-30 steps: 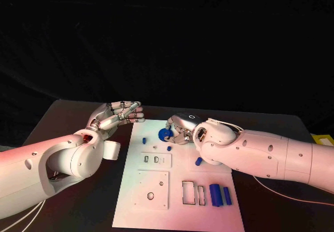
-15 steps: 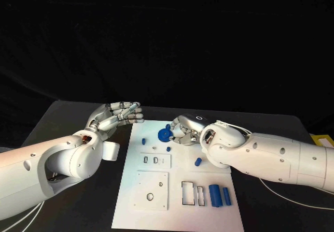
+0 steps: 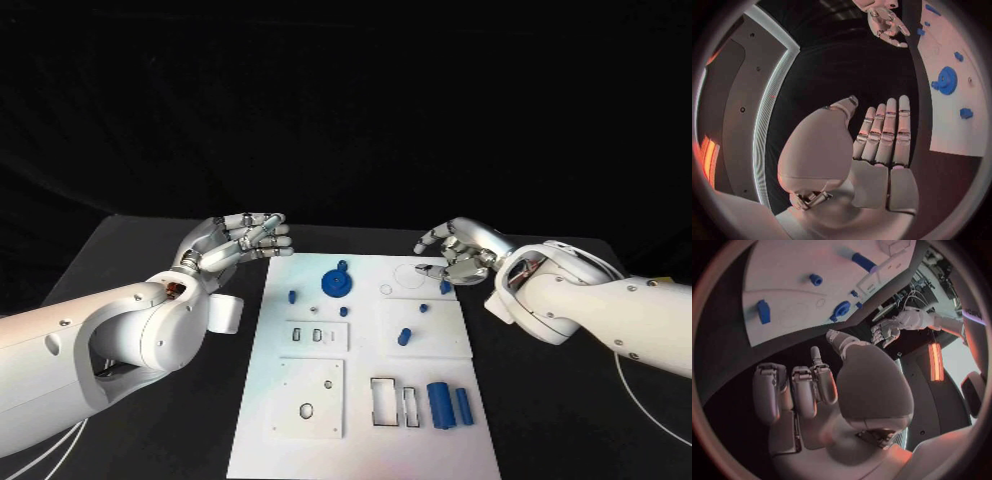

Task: Assemble the parts on the task board

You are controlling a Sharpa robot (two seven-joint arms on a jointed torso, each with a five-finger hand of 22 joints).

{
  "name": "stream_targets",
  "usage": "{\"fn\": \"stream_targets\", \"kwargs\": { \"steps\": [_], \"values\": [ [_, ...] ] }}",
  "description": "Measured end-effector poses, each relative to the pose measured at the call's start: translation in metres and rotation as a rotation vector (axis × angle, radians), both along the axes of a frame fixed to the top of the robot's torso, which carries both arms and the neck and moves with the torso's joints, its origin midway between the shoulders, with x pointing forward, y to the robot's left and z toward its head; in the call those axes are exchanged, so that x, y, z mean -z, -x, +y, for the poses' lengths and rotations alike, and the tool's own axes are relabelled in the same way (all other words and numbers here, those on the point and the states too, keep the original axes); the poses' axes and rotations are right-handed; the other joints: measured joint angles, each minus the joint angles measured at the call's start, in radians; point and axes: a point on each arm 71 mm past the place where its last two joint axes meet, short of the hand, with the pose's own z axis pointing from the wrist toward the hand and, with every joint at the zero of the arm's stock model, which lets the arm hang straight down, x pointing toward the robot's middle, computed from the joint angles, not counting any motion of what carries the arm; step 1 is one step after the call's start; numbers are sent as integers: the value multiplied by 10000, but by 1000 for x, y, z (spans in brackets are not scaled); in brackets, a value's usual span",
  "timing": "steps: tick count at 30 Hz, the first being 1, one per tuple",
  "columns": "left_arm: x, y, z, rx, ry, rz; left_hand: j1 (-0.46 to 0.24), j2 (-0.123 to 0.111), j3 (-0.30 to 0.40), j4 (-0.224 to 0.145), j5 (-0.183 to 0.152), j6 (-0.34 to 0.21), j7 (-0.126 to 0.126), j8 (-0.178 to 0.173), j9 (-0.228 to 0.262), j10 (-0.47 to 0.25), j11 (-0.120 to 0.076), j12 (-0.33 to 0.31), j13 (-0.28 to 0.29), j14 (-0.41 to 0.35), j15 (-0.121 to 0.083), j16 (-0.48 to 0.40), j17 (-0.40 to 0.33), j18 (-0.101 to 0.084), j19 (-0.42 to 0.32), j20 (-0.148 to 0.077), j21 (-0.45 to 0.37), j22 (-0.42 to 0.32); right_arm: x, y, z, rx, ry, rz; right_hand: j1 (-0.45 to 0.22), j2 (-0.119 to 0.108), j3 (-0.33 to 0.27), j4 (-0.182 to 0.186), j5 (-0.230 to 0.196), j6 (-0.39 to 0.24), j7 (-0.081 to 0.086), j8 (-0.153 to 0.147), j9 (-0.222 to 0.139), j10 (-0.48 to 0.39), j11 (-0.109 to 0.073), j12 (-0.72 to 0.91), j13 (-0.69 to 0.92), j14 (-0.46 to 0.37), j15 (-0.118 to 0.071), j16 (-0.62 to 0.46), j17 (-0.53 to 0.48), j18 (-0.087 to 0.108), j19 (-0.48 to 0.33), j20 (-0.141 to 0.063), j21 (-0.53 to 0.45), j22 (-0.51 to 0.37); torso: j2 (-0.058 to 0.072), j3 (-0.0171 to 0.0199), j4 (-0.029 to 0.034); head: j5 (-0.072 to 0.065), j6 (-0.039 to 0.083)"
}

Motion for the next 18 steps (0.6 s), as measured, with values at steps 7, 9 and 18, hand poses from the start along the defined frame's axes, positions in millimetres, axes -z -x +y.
{"fn": "stream_targets", "kwargs": {
  "steps": [7,9,18],
  "values": [
    [1,-2,-1,23,12,-10,0,0,0,0,0,0,0,0,0,0,0,0,2,0,0,0,9,-1,0,0,0,0,3,0,-42,231,-553,563,278,-109,-20,-323,-58,-18,-136,-225,-23,46,-231,0,0,-34,-183,0,-1,1,0,-149,0,-1,-39,70,-83,-105,-3],
    [1,-2,-2,49,23,-12,0,0,0,0,0,0,0,0,0,0,0,0,9,0,0,0,9,0,0,0,0,1,6,1,-51,265,-522,602,277,-109,-42,-345,-58,-120,-34,-319,-43,31,-164,0,-1,-33,-181,0,-1,1,0,-149,0,-1,-49,89,-102,-137,-8],
    [2,-3,-1,66,32,-8,0,0,28,-28,0,0,0,0,0,0,0,0,9,0,0,0,7,0,0,0,0,1,23,1,-69,312,-226,747,304,-135,-90,-393,-58,-276,122,-469,-62,-33,-58,0,-2,-18,-87,0,-2,0,-1,-72,0,-2,-64,156,-131,-178,-72]
  ]
}}
